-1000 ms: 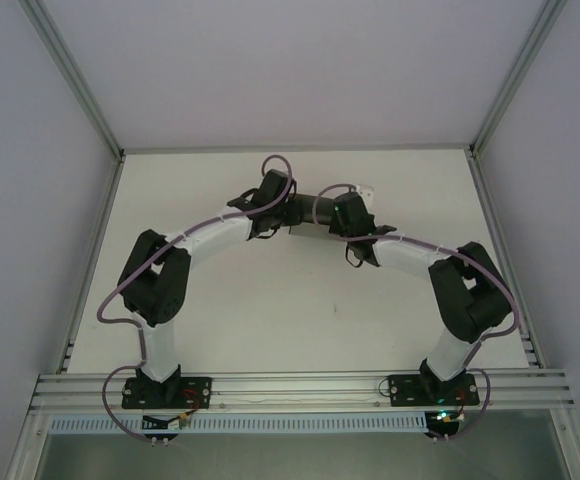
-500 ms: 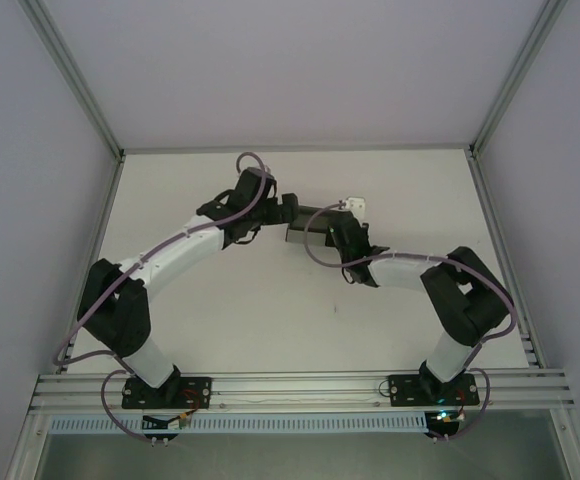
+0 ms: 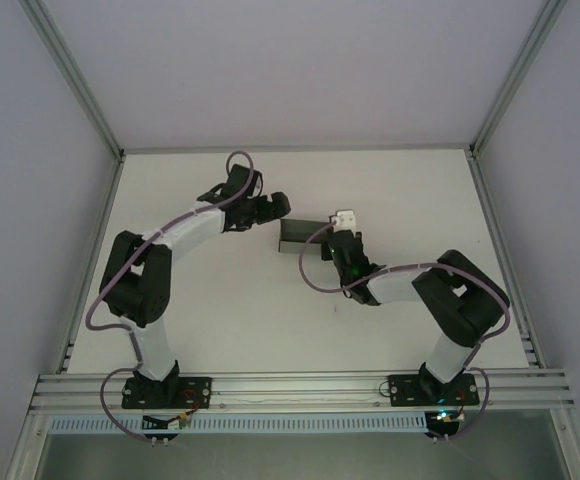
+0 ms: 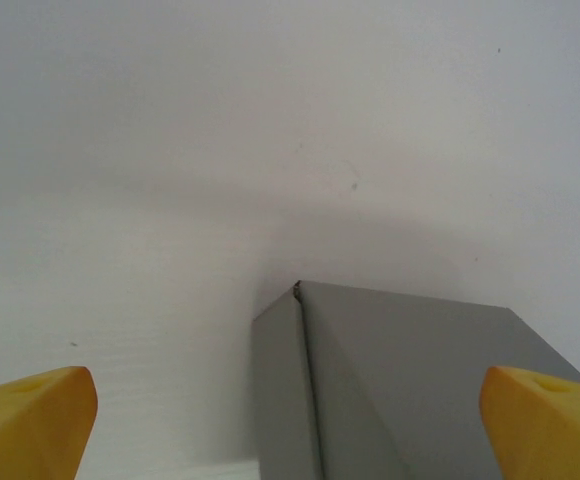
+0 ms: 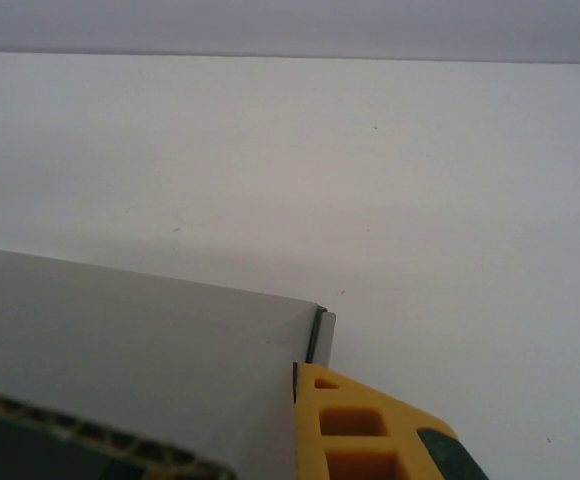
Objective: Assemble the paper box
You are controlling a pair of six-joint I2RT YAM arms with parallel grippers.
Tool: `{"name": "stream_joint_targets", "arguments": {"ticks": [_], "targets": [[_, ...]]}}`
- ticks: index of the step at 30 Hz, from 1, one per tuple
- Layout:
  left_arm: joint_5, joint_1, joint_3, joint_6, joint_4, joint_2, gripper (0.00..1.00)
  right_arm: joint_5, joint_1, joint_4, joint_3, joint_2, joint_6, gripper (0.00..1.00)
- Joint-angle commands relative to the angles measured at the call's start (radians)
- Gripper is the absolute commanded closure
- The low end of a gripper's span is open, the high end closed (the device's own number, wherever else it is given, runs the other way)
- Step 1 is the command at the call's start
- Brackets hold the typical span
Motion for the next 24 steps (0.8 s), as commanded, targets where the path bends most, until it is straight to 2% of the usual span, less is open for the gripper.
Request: {"name": "stream_joint_targets", "arguments": {"ticks": [1,6,8,18,21,24], "targets": [[0.098,-0.001,0.019,-0.042,0.041,0.019,0.07,-0.021,0.023,-0.106,-0.037,0.054,-0.041,0.97],[0.153,0.000,-0.057,-0.083,0.118,0.047,0.17,0.030,0.064,-0.116,-0.036,0.061,-0.076,0.93],[0.162,-0.001,-0.072,-0.080,0.125,0.050,0.27,0.042,0.072,-0.152,-0.039,0.049,-0.055,0.91],[0.189,-0.001,-0.115,-0.079,0.167,0.084,0.38,-0.001,0.081,-0.241,-0.085,-0.082,0.002,0.74],[0.182,-0.001,-0.125,-0.074,0.174,0.092,0.40,-0.016,0.080,-0.289,-0.104,-0.124,0.028,0.64],[0.188,-0.001,-0.127,-0.062,0.181,0.100,0.41,-0.063,0.080,-0.325,-0.136,-0.178,0.039,0.50]]}}
